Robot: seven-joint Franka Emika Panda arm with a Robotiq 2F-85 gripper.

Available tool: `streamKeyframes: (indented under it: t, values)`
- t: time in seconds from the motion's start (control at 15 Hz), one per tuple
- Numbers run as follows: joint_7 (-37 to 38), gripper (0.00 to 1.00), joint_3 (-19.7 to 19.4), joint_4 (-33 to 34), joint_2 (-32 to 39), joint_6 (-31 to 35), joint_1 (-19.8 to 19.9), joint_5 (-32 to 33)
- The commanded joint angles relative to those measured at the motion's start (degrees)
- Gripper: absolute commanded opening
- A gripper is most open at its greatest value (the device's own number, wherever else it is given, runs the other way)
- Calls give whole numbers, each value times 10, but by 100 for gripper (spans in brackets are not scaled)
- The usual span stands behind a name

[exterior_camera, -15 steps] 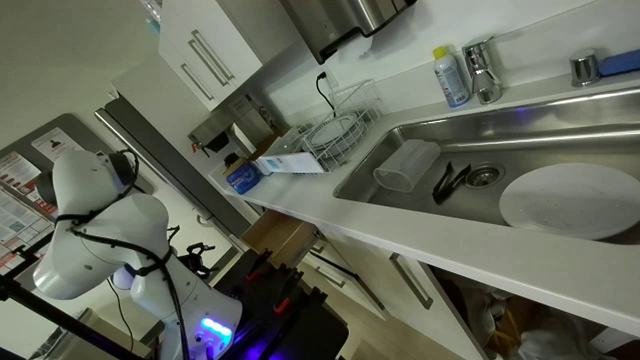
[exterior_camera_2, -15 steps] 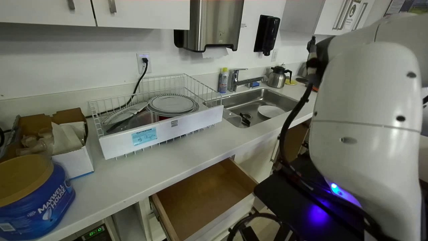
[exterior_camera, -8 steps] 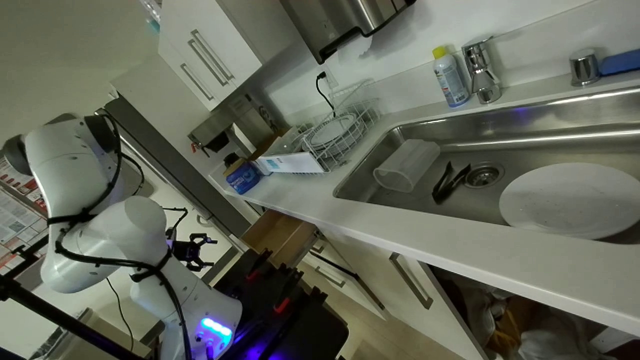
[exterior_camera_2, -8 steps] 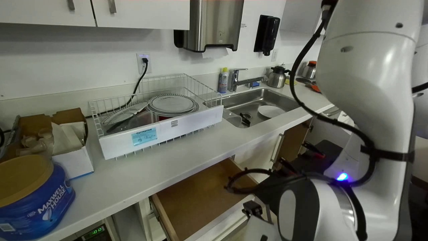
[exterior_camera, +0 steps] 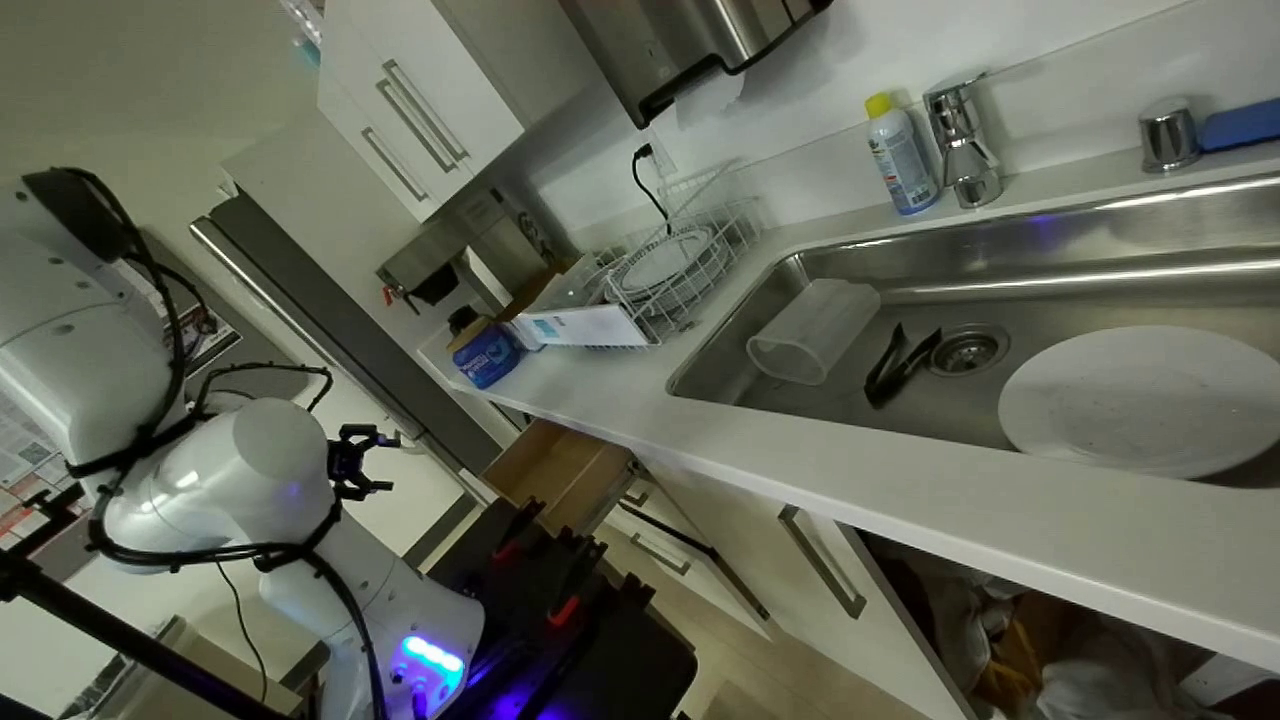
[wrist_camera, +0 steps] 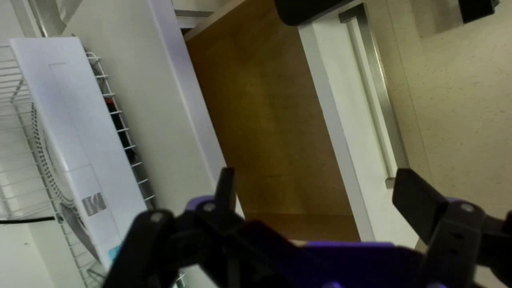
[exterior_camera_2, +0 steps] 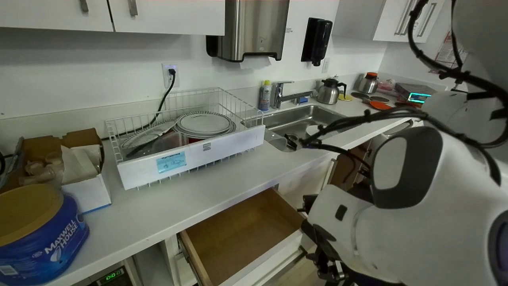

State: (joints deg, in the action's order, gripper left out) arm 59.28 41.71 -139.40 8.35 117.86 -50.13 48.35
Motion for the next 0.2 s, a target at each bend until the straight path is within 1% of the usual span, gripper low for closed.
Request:
streamKeyframes:
  t: [0.0, 0.13]
  values:
    - [-32, 100, 6, -27, -96, -1, -4, -56]
    - [-36, 100, 6, -31, -119, -4, -4, -70]
